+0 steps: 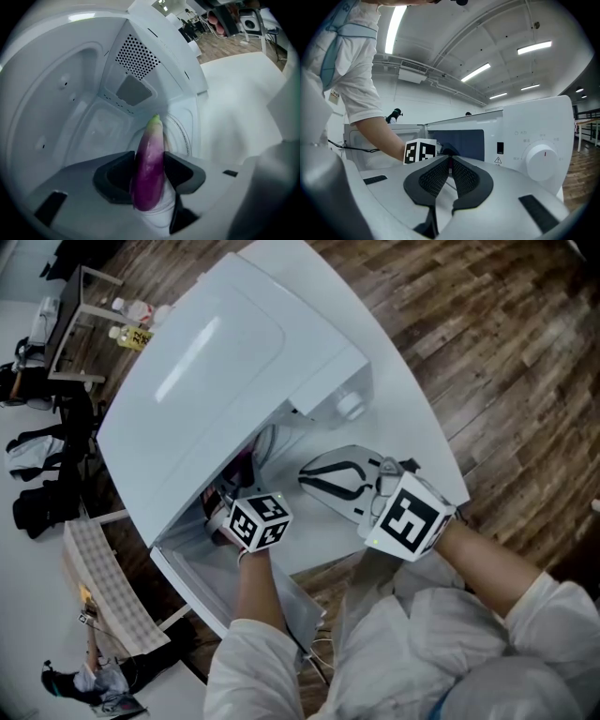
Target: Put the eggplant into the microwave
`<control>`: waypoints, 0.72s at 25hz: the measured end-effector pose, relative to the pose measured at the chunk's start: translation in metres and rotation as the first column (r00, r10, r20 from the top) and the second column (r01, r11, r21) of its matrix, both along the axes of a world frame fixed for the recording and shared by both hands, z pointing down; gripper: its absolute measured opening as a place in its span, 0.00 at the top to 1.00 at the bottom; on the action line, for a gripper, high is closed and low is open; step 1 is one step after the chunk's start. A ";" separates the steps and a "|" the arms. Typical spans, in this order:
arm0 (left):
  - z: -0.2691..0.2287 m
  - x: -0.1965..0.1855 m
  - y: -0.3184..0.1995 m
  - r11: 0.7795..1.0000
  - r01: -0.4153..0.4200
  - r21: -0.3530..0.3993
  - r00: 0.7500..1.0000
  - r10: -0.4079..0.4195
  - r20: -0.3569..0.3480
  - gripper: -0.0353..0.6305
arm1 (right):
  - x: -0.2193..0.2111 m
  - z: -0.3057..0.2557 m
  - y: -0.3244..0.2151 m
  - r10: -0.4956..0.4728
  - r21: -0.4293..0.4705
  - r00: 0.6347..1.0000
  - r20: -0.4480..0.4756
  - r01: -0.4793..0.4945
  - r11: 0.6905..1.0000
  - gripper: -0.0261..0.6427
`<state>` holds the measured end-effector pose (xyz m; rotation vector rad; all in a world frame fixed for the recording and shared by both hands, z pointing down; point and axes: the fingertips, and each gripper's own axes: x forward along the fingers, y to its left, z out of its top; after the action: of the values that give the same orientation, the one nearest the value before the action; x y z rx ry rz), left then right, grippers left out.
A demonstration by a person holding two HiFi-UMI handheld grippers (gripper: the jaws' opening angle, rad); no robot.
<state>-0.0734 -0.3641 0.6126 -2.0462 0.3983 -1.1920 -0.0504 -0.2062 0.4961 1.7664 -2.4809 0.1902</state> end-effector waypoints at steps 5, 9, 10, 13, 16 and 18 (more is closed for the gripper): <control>0.000 0.003 0.001 1.000 -0.011 -0.017 1.000 0.010 -0.028 0.66 | -0.003 0.000 -0.001 -0.003 -0.001 1.000 -0.005 0.003 1.000 0.91; -0.002 0.005 0.003 1.000 -0.029 0.009 0.999 0.029 -0.044 0.64 | -0.003 0.000 -0.005 -0.003 -0.002 1.000 -0.004 0.003 1.000 0.91; -0.003 0.005 0.003 0.999 -0.030 0.012 0.998 0.031 -0.049 0.63 | -0.003 0.000 -0.005 -0.004 -0.003 1.000 -0.004 0.003 1.000 0.91; -0.006 0.004 0.005 0.999 -0.030 0.013 0.997 0.031 -0.066 0.61 | -0.005 0.001 -0.006 -0.006 -0.009 1.000 -0.005 0.006 1.000 0.91; -0.008 0.002 0.007 0.999 -0.034 0.018 0.997 0.035 -0.066 0.61 | -0.005 0.000 -0.007 -0.007 -0.007 1.000 -0.006 0.007 1.000 0.91; -0.009 0.000 0.008 0.999 -0.034 0.021 0.997 0.036 -0.062 0.61 | -0.006 -0.002 -0.008 -0.010 -0.005 1.000 -0.009 0.010 1.000 0.91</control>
<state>-0.0733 -0.3559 0.6037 -2.0688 0.4011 -1.1010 -0.0565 -0.2139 0.4945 1.7488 -2.4800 0.1878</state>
